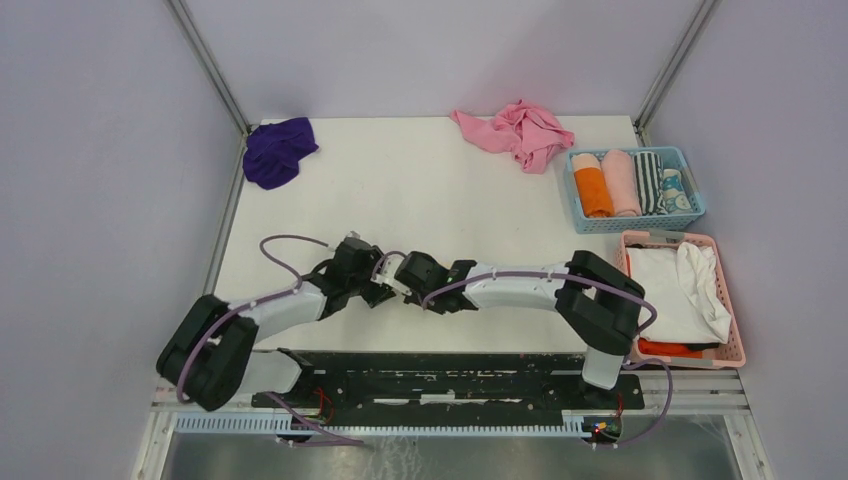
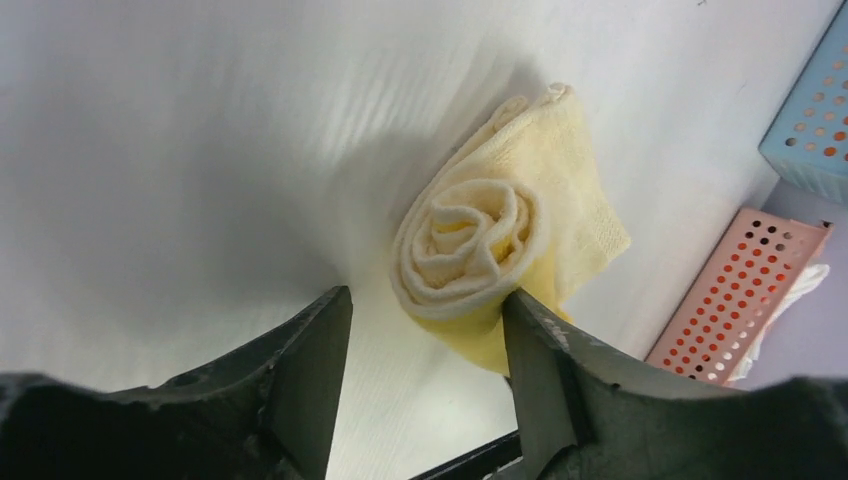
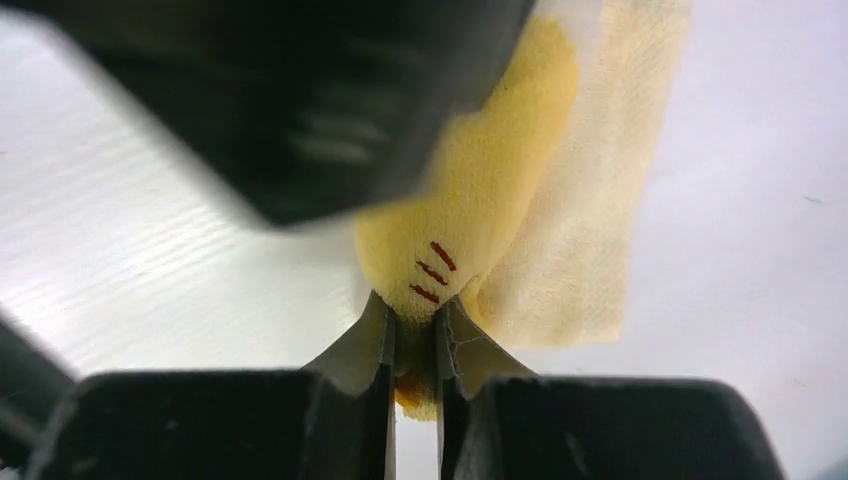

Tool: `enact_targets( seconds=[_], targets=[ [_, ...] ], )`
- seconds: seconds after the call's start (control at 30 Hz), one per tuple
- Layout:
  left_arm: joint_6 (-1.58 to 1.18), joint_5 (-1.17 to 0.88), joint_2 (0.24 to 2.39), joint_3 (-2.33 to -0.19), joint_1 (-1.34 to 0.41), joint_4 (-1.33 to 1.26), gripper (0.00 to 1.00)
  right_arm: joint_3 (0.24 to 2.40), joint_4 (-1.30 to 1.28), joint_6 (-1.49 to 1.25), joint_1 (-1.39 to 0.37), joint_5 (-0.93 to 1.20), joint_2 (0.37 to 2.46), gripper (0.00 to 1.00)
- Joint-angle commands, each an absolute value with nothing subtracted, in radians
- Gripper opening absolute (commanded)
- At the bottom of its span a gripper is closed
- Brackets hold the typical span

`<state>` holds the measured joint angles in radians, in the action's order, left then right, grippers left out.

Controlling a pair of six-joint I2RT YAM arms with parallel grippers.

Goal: Roll the towels
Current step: Roll the towel at the center of the board.

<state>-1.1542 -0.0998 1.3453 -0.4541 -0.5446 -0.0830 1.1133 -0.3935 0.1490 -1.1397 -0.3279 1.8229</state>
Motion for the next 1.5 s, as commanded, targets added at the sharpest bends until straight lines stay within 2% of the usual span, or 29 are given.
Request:
enact_targets(
  seconds=[0.0, 0.23, 0.37, 0.53, 0.73, 0.87, 1.07, 1.23, 1.47],
  targets=[
    [-1.052, 0.062, 1.142, -0.43, -0.529, 0.201, 0.67, 1.131, -0.478, -0.006, -1.052, 0.183, 1.802, 0.09],
    [-1.115, 0.075, 0.837, -0.365, -0.508, 0.344, 0.74, 1.162, -0.427, -0.14, -0.897, 0.596, 1.888, 0.1],
    [-1.166, 0.009, 0.726, -0.29, -0.508, 0.271, 0.75, 1.134, -0.287, -0.273, -0.806, 0.836, 1.958, 0.1],
    [-1.213, -0.087, 0.775, -0.23, -0.508, 0.075, 0.75, 1.088, -0.066, -0.44, -0.734, 1.044, 2.06, 0.12],
    [-1.241, -0.131, 0.974, -0.255, -0.506, -0.143, 0.74, 1.068, 0.052, -0.546, -0.686, 1.115, 2.154, 0.12],
    [-1.255, -0.121, 1.104, -0.289, -0.506, -0.23, 0.69, 1.061, 0.063, -0.563, -0.672, 1.109, 2.17, 0.15],
    [-1.221, -0.137, 1.323, -0.346, -0.506, -0.213, 0.55, 1.043, -0.026, -0.478, -0.668, 0.994, 2.105, 0.29],
    [-1.238, -0.111, 1.404, -0.331, -0.506, -0.172, 0.52, 1.04, -0.197, -0.363, -0.672, 0.755, 1.923, 0.51],
    [-1.22, -0.066, 1.453, -0.349, -0.509, -0.097, 0.52, 1.056, -0.416, -0.233, -0.805, 0.242, 1.666, 0.65]
  ],
)
